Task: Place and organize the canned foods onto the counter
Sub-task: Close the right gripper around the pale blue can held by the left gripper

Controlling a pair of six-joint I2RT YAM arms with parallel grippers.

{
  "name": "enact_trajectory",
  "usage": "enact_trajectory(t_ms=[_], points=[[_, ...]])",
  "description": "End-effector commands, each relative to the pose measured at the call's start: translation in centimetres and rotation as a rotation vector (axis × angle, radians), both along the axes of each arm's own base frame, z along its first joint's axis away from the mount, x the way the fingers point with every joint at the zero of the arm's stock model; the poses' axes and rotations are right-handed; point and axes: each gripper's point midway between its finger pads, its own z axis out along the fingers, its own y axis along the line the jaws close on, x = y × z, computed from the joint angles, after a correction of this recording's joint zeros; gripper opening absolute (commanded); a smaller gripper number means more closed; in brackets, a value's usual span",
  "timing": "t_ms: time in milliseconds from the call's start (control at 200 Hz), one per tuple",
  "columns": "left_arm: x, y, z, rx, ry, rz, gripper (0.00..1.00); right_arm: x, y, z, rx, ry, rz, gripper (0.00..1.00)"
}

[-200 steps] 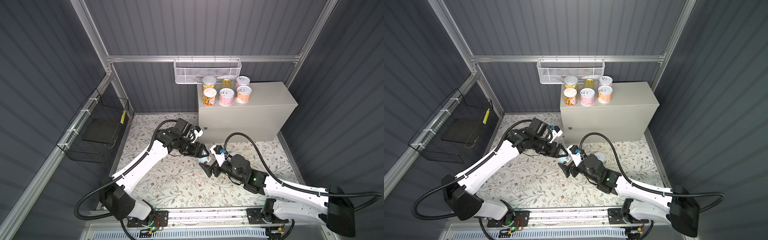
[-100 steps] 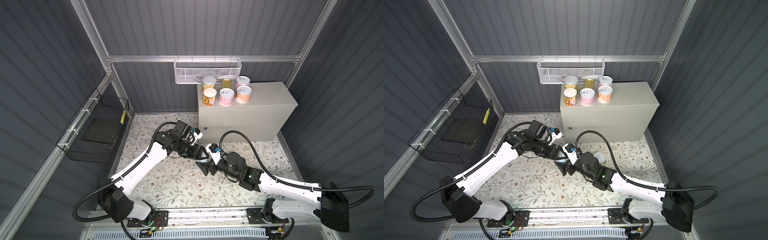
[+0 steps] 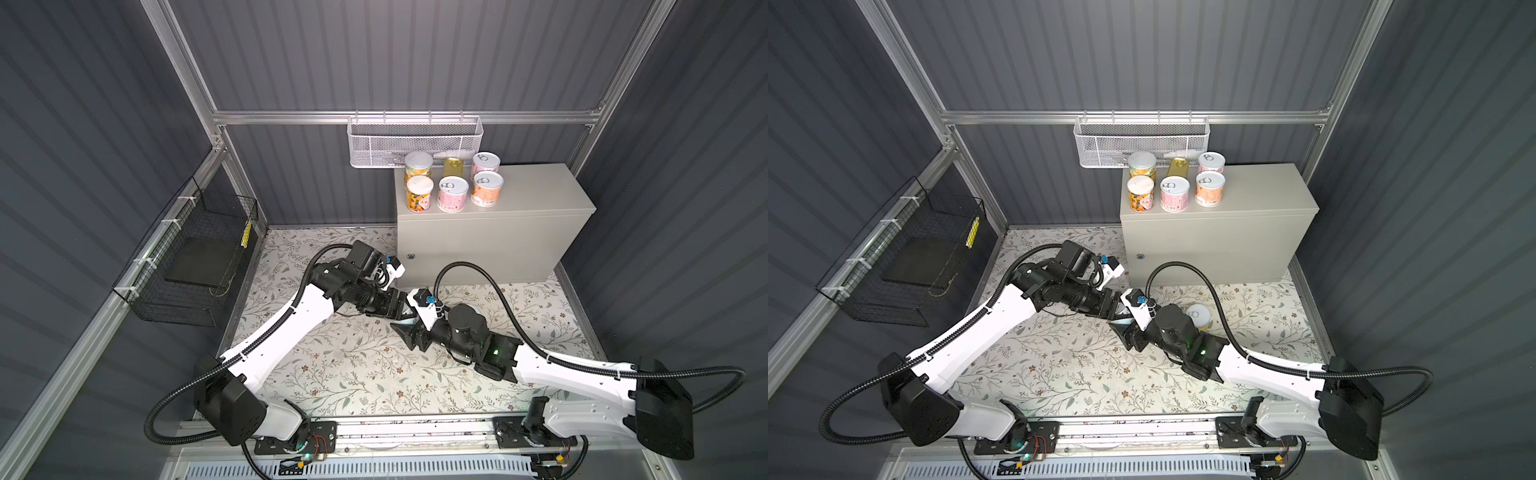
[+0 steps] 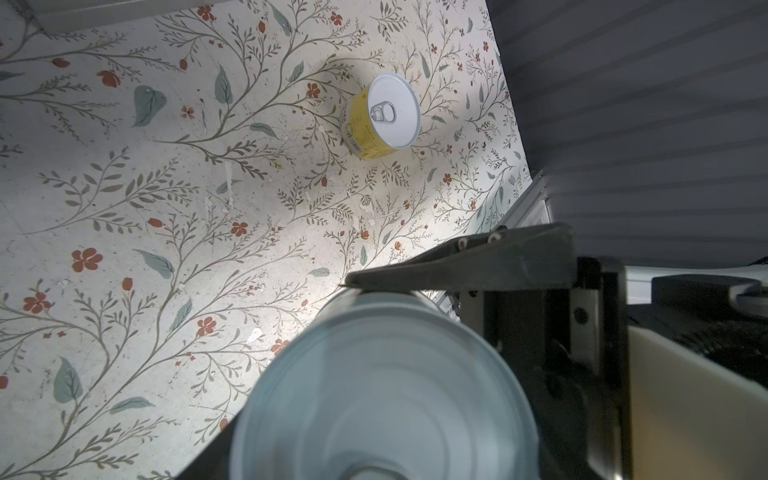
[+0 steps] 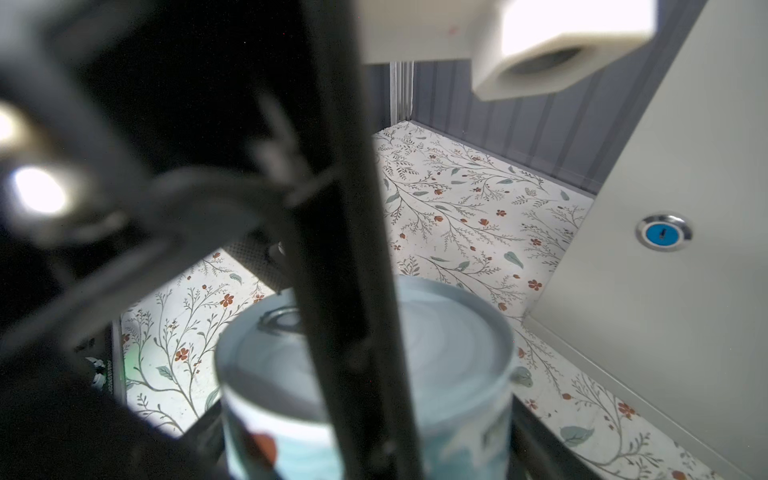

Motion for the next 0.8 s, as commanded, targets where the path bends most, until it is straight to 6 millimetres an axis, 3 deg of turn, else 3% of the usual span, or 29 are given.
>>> enact_trajectory(t_ms=[0,605,790], points=[[-0.6,-0.1,2.4,-0.060,-0.053,-0.035,0.49,0.1,0.8,2.2,0.064,-0.031,0.010,0.78],[0.1,0.2,0.9,-0.016,-0.061,-0.017,0.52,0.8,0.2,2.9,0.114,-0.030,-0.054,0.66],[0.6,0.1,0.6,-0.004,-0.064,-0.007,0.59,0.7,-0.2,3.0,0.127,-0.030,-0.069,0.64]])
